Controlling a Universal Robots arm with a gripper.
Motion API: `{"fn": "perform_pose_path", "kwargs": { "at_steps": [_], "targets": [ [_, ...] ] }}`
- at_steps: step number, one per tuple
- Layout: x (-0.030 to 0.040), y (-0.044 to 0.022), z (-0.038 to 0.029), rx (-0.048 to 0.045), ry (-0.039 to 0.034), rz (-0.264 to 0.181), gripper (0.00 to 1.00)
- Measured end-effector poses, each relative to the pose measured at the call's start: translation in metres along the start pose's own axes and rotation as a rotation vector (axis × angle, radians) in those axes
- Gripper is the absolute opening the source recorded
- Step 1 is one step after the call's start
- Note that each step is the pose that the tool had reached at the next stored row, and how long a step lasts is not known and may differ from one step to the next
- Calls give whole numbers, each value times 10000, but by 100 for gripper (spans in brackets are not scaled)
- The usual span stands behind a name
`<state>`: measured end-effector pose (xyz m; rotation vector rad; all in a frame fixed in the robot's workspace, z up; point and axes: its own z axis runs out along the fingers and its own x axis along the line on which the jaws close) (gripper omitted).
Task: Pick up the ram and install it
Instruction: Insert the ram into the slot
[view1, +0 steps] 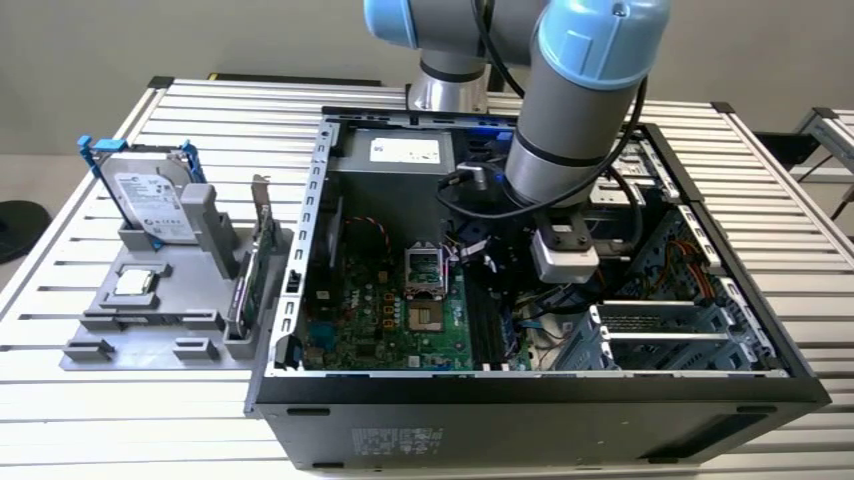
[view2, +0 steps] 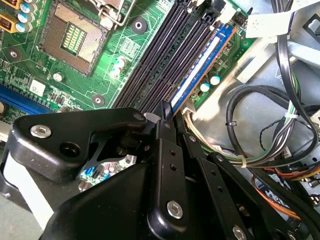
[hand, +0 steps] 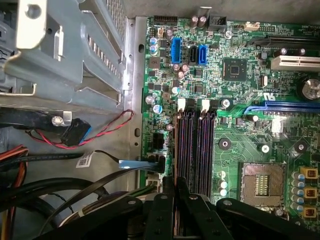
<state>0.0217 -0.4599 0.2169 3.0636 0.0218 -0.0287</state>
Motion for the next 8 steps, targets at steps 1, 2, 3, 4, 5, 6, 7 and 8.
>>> {"fn": "perform_pose_path", "kwargs": {
  "at_steps": [1,2,3,4,5,6,7,8],
  "targets": [
    [1,1,1,1,0,-1,0],
    [1,2,0,1,0,-1,0],
    [1,5,1,1,0,0,0],
    [1,9,1,1,0,-1,0],
    [1,11,1,0,0,-1,0],
    [1,15,1,0,0,-2,0],
    [0,19,1,0,0,-4,0],
    [0,19,1,-1,0,-6,0]
  ]
}}
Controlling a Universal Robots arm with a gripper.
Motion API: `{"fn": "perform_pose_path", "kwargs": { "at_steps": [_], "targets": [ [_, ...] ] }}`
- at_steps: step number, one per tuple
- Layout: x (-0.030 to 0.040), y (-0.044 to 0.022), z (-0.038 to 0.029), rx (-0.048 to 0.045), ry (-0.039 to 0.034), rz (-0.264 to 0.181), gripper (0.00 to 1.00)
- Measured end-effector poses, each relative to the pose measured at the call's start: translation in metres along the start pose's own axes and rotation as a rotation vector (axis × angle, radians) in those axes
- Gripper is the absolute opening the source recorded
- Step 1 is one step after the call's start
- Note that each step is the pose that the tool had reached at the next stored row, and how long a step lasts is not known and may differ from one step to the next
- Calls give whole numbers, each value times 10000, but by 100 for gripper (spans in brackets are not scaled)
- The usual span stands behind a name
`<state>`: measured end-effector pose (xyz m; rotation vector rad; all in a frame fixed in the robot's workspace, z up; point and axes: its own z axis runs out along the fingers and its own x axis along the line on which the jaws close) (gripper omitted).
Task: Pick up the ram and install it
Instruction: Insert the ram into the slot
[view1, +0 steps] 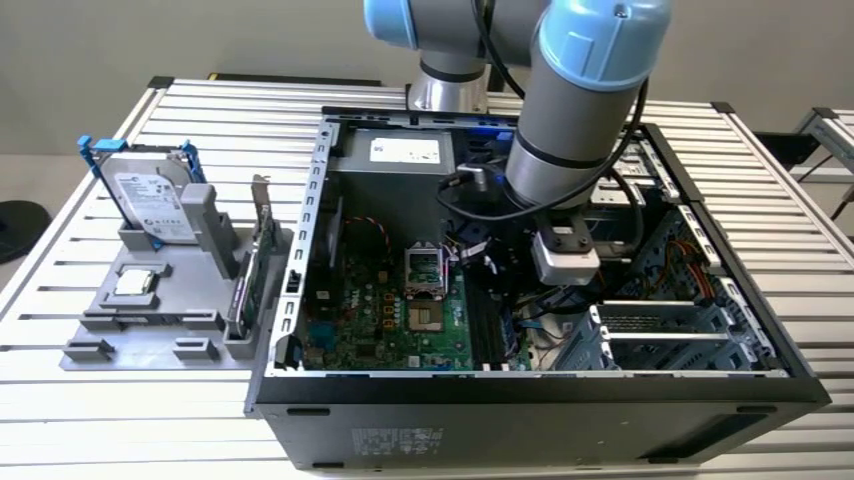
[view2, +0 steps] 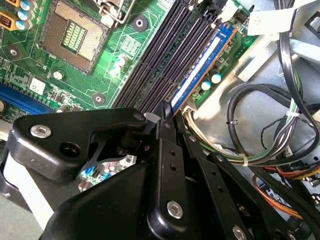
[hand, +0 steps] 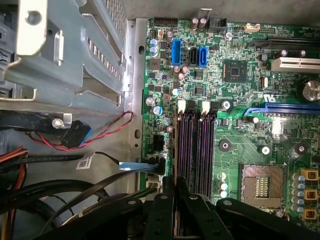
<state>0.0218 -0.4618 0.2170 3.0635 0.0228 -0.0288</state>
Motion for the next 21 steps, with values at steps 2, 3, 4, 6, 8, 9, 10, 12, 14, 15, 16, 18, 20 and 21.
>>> {"fn": "perform_pose_path", "kwargs": {
  "at_steps": [2,3,4,6,8,9,10,12,14,15,16,18,20,21],
  "targets": [
    [-2,0,0,1,0,-2,0],
    [-10,0,0,1,0,-3,0],
    [-19,0,1,0,0,-4,0],
    [-27,0,2,0,0,-3,0],
    [-27,0,5,1,1,-4,0],
    [-27,0,7,0,1,-4,0],
    [-27,0,9,0,1,-4,0],
    [-27,1,13,-3,1,-4,0],
    [-27,1,20,2,1,-4,0],
    [-27,0,25,3,1,-5,0],
    [-27,0,28,1,1,-5,0],
    [-27,1,28,-2,0,-5,0],
    [-27,1,29,-2,0,-5,0],
    [-27,1,30,-2,0,-5,0]
  ]
}}
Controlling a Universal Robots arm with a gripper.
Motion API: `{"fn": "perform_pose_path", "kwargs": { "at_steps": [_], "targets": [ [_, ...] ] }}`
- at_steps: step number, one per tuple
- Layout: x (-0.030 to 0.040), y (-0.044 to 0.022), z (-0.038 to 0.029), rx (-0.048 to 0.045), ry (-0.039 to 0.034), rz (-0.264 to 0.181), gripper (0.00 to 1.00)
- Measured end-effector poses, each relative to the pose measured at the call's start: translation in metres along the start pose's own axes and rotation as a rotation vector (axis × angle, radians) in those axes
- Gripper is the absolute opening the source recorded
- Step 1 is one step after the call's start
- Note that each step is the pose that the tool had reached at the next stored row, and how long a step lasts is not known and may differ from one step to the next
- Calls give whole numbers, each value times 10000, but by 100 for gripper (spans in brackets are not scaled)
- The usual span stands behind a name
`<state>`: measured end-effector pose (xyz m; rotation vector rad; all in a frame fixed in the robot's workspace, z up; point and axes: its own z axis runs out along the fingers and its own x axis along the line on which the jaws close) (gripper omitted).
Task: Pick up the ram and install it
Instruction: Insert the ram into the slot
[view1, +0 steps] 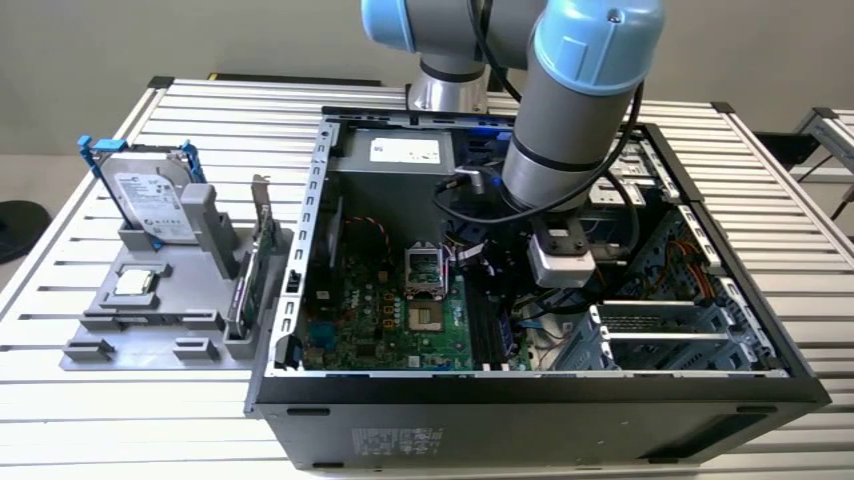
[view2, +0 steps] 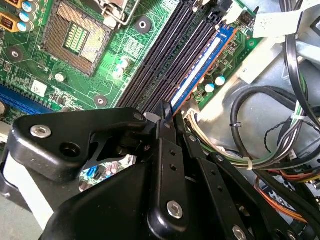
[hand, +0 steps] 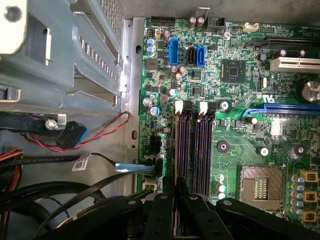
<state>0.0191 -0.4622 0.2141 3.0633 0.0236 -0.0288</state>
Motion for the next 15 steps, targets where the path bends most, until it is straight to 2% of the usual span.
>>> {"fn": "perform_pose_path", "kwargs": {
  "at_steps": [15],
  "targets": [
    [0,-1,1,-12,0,0,0]
  ]
}}
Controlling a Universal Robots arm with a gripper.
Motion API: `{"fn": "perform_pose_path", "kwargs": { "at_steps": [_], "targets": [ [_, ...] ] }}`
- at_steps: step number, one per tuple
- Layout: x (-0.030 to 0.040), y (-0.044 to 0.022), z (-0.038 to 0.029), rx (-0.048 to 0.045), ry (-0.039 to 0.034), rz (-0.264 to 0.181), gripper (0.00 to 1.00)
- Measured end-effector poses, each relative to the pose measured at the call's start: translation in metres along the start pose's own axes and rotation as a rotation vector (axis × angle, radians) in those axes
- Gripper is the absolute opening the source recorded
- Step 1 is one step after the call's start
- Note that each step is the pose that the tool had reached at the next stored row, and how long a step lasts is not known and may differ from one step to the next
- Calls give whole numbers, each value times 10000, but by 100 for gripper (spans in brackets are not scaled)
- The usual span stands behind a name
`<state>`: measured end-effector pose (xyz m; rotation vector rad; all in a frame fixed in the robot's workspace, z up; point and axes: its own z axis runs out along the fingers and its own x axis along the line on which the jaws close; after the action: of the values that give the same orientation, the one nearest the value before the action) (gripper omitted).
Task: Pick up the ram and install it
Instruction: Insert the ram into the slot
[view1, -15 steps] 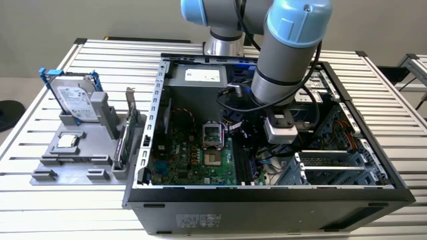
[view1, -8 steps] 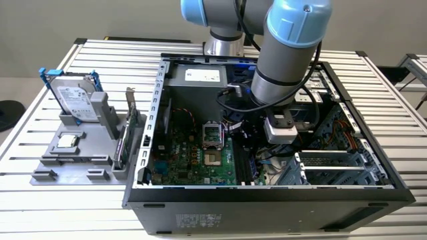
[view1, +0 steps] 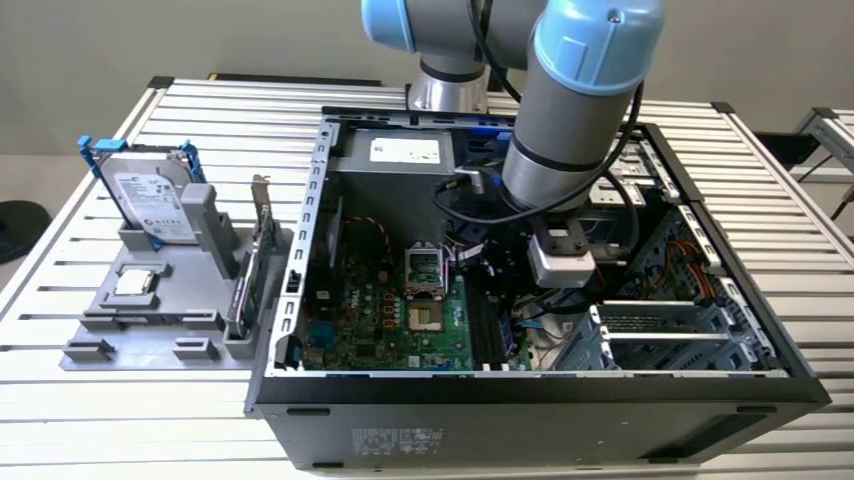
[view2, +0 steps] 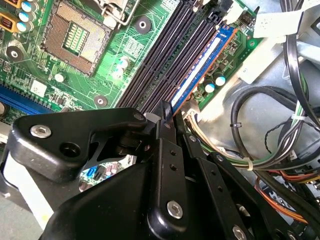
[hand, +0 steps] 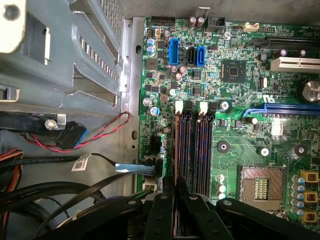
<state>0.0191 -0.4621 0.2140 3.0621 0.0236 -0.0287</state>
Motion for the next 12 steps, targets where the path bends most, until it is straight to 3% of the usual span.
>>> {"fn": "perform_pose_path", "kwargs": {
  "at_steps": [12],
  "targets": [
    [-15,1,-9,-15,0,2,0]
  ]
}}
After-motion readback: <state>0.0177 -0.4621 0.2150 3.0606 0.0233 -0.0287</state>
